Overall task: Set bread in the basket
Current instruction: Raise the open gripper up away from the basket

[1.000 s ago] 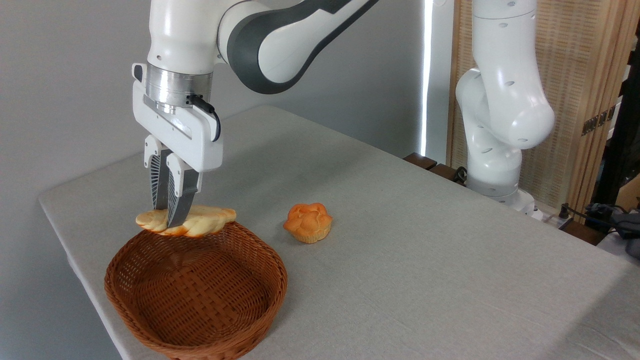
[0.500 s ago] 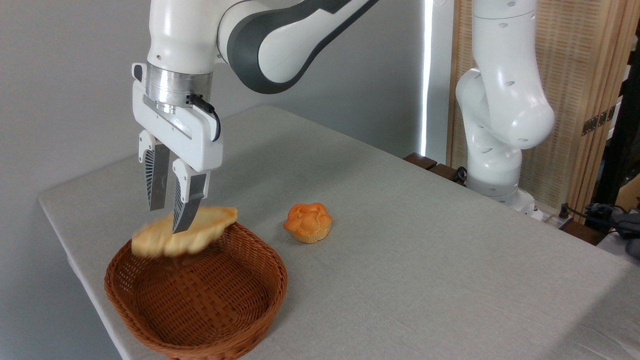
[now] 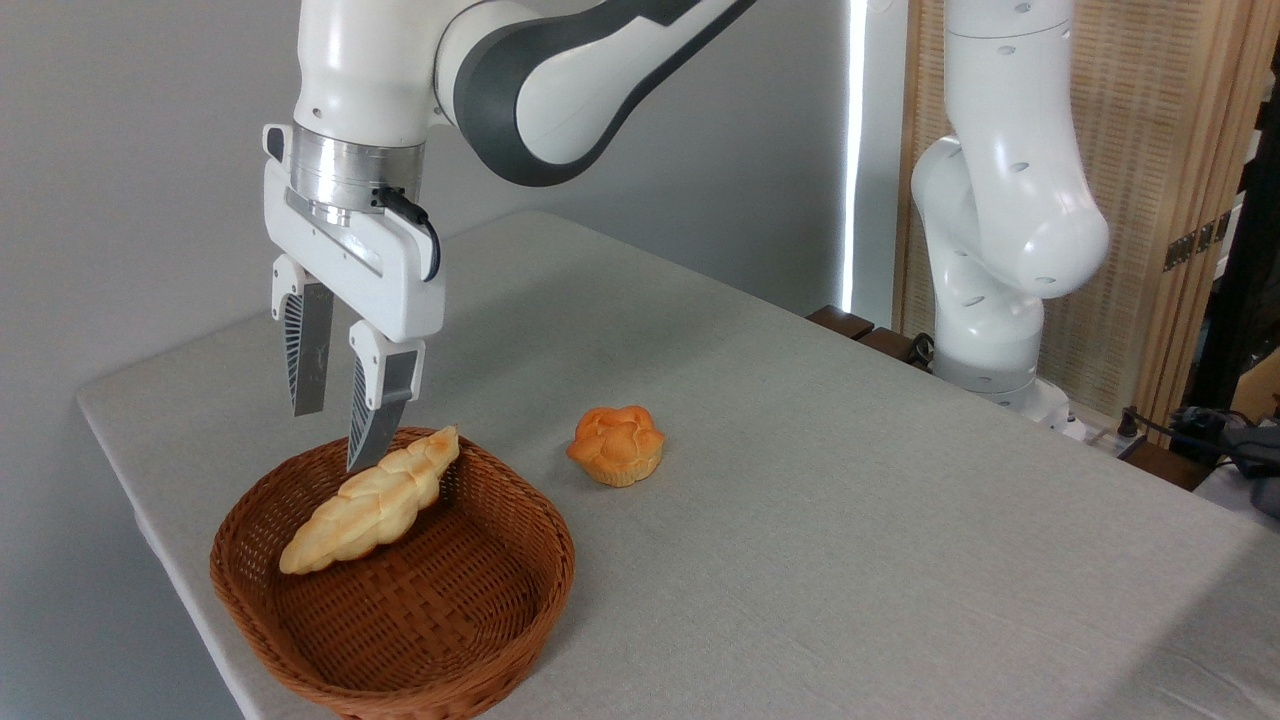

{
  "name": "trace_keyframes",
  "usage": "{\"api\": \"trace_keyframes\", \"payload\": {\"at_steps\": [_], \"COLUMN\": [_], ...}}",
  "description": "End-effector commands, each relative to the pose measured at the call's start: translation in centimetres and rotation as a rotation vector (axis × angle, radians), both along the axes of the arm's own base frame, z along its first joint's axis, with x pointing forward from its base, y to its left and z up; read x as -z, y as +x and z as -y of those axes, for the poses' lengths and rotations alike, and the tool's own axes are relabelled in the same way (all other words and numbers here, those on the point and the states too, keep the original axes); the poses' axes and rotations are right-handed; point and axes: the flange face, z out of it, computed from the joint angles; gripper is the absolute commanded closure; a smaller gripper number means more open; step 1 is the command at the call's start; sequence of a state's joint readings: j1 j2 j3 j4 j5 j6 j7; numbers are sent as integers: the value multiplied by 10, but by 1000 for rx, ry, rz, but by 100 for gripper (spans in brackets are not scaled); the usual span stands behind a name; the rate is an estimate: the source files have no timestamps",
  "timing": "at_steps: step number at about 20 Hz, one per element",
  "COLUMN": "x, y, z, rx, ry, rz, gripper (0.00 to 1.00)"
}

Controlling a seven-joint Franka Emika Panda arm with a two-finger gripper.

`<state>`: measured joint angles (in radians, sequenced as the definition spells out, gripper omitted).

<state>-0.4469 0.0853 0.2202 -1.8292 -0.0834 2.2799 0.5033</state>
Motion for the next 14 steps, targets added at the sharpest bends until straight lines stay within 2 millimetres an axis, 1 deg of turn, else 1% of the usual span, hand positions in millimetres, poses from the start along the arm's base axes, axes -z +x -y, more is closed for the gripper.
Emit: {"api": "trace_keyframes", "payload": {"at_steps": [1, 2, 3, 5, 6, 7, 10, 11, 13, 14], "x": [-13, -23, -27, -36, -38, -44, -47, -49, -58, -56], "y": [-3, -5, -7, -10, -11, -13, -20, -20, -21, -23], "z": [-4, -5, -6, -8, -8, -10, -14, -21, -26, -26], "rx": [-14, -5, 2, 3, 4, 2, 1, -8, -16, -14], "ry": [20, 46, 77, 97, 99, 97, 104, 103, 102, 106], "rz": [-28, -39, -68, -100, -109, -115, -154, -169, -188, -203], "gripper": [0, 0, 0, 0, 0, 0, 0, 0, 0, 0]}}
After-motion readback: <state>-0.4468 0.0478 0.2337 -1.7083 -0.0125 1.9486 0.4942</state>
